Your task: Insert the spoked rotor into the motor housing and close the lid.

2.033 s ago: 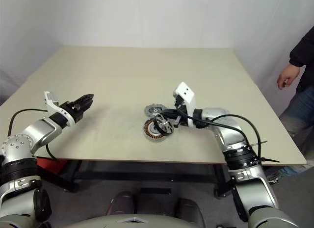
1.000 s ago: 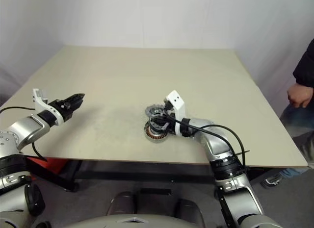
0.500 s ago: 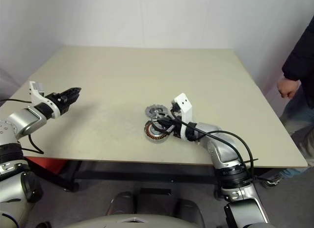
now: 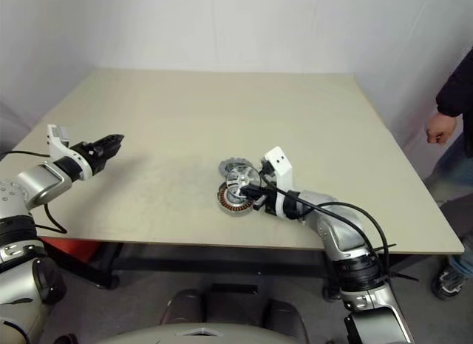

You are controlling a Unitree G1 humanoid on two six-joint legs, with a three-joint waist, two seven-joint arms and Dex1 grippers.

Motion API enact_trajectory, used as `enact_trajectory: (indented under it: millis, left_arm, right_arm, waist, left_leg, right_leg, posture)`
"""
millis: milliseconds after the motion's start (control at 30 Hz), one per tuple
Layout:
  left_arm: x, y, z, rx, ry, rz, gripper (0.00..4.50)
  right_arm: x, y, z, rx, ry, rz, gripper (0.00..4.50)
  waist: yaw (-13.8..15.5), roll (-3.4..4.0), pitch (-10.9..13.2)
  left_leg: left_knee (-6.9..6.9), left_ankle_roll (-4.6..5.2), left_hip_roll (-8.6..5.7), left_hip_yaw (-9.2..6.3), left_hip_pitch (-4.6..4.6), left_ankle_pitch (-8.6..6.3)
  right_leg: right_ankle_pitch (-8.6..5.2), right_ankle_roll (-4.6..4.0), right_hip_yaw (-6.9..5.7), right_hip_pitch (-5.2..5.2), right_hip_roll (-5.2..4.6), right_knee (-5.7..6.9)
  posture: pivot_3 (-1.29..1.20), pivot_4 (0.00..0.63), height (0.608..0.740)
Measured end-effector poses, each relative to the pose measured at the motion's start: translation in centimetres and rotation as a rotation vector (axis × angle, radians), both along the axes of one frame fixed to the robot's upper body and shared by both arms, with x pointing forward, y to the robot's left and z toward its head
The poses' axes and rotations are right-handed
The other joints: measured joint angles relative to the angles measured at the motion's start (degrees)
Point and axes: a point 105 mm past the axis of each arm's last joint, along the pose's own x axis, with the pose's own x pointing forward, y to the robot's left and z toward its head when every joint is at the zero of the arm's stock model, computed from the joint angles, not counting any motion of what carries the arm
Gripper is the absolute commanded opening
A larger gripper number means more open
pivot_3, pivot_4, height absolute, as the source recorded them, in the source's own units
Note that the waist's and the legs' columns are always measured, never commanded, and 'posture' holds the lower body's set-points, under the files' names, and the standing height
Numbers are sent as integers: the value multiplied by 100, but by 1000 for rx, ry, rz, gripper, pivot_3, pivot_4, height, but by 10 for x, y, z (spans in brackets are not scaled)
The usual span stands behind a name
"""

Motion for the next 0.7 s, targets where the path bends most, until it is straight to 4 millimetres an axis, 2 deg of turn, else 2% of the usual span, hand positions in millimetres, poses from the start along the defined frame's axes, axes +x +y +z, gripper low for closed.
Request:
enact_trajectory:
  millis: [167, 267, 467, 600, 700]
  left_arm:
    - [4, -2, 0, -3, 0, -5, 1998]
    - [11, -14, -5, -28, -2, -29, 1998]
    - [21, -33, -15, -51, 13, -66, 1998]
    - [25, -45, -21, -64, 15, -95, 1998]
    - [25, -49, -26, -70, 23, -103, 1998]
  right_arm:
    - [-3, -4, -1, -12, 4, -1, 0]
    - [-6, -8, 1, -13, 8, 3, 0]
    - [-4, -21, 16, 0, -38, -13, 0]
    - [-4, -19, 25, 30, -59, 1, 0]
    - [7, -24, 38, 59, -89, -45, 0]
  waist:
    - [7, 0, 0]
    - [34, 0, 0]
    - [30, 0, 0]
    - [18, 0, 0]
    - [10, 0, 1]
  left_leg:
    - [-4, 0, -1, 0, 1, 0]
    - [-5, 1, -5, 0, -1, 0]
    - [-21, -1, -2, 2, -7, 1]
    - [-21, -2, -3, 3, -11, 1]
    - [-21, -7, -3, 5, -15, 4]
  right_leg:
    - [0, 1, 0, 5, 0, -10]
    - [0, 1, 0, 7, -2, -14]
    - [0, 1, 0, -7, -1, -15]
    - [0, -1, 1, -9, -1, -19]
    - [1, -1, 1, -15, -1, -18]
  posture:
    - [0, 0, 740]
    - [0, 0, 740]
    - [0, 0, 740]
    - [0, 0, 740]
    - [0, 0, 740]
